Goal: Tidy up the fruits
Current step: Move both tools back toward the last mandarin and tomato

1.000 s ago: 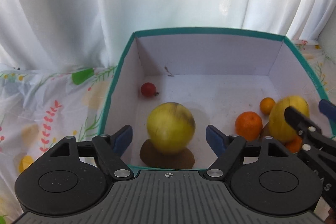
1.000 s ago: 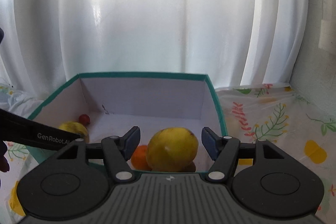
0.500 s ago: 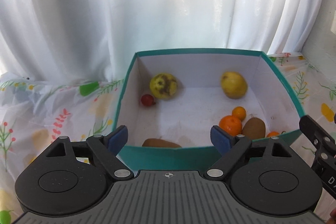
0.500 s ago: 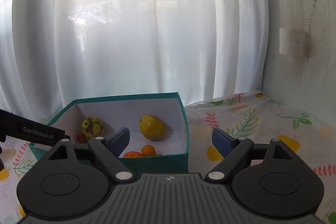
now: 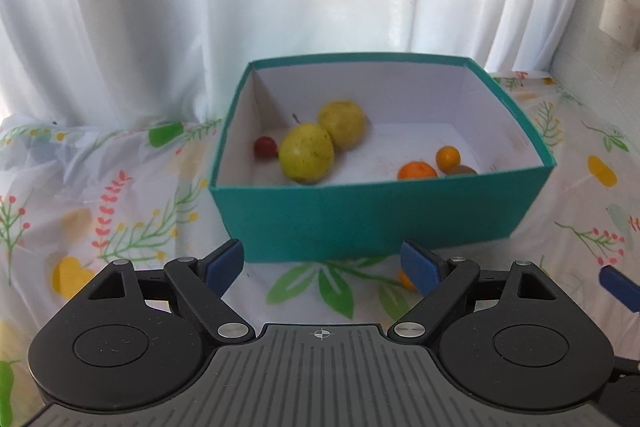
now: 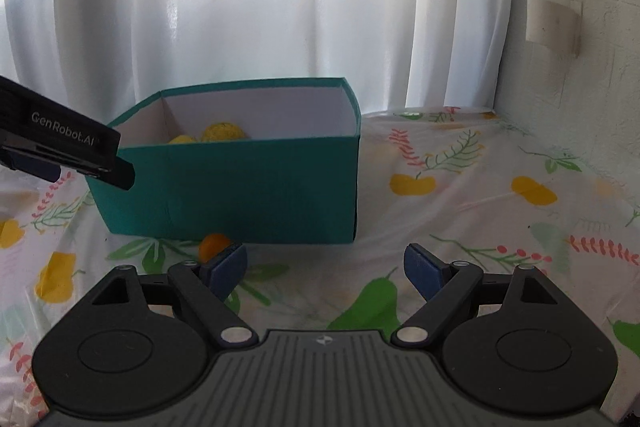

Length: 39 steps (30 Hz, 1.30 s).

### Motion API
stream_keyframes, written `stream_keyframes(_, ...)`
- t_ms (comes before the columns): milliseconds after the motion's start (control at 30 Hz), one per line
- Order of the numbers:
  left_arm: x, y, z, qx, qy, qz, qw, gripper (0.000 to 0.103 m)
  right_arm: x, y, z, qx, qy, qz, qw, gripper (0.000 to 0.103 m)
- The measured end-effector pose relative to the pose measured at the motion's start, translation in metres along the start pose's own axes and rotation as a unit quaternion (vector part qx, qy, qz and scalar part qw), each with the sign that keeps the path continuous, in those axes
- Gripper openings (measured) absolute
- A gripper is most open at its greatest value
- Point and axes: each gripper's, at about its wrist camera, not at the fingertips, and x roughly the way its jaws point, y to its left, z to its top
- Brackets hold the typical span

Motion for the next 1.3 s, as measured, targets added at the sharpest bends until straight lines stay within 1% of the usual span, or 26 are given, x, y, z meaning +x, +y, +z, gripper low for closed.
stream_keyframes(133, 0.007, -0.012, -0.013, 0.020, 0.006, -0.018, 0.9996, 0.089, -0.004, 0.003, -0.015, -0.005, 0.014, 0.004, 1.000, 0.086)
stream_keyframes(233, 0.017, -0.019, -0.019, 0.030, 0.012, -0.030, 0.9990, 0.085, -0.007, 0.005, -0.023, -0.007, 0.022, 0.006, 1.000, 0.086)
stream_keyframes(367, 0.030, -0.020, -0.023, 0.026, 0.028, -0.041, 0.9985, 0.083, -0.008, 0.006, -0.032, -0.010, 0.031, 0.011, 0.999, 0.086)
stream_keyframes(567, 0.041, -0.026, -0.023, 0.037, 0.030, -0.052, 0.9975, 0.083, -0.007, 0.009, -0.037, -0.017, 0.039, 0.019, 0.999, 0.086)
stream_keyframes(667, 0.049, -0.029, -0.022, 0.044, 0.037, -0.052, 0.9970, 0.079, -0.007, 0.008, -0.038, -0.017, 0.040, 0.017, 0.999, 0.086)
stream_keyframes(1000, 0.063, -0.038, -0.023, 0.053, 0.051, -0.060, 0.9954, 0.078, -0.005, 0.007, -0.039, -0.019, 0.044, 0.010, 0.999, 0.086)
stream_keyframes(1300, 0.059, -0.036, -0.022, 0.055, 0.049, -0.051, 0.9960, 0.078, -0.006, 0.014, -0.044, -0.037, 0.047, 0.032, 0.998, 0.086)
